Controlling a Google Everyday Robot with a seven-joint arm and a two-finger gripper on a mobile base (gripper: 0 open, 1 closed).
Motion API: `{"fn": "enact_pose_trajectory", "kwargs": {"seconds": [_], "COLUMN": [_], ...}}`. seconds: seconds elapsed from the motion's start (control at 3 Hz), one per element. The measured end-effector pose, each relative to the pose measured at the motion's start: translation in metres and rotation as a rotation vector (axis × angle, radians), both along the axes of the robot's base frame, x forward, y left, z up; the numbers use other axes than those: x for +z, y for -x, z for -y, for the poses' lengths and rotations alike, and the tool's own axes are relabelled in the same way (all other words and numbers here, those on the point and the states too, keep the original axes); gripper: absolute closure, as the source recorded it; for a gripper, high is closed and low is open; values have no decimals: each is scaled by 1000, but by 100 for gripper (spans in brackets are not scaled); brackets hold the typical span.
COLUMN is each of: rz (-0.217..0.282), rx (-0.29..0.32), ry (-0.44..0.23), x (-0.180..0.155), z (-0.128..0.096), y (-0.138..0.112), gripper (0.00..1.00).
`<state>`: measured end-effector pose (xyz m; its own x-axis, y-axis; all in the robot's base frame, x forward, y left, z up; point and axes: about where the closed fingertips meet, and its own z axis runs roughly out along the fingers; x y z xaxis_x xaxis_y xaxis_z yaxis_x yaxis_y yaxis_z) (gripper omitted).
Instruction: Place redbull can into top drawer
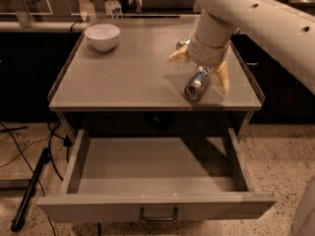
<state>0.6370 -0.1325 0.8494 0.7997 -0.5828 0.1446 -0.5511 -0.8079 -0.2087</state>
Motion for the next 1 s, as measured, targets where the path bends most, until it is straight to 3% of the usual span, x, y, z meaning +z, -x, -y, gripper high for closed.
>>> {"fn": "enact_pose_trajectory", "kwargs": {"seconds": [1.0], "rz": [8], "rx": [1], "ry": [16], "x": [-14], "z": [2], "y": [-29], "gripper": [0]}}
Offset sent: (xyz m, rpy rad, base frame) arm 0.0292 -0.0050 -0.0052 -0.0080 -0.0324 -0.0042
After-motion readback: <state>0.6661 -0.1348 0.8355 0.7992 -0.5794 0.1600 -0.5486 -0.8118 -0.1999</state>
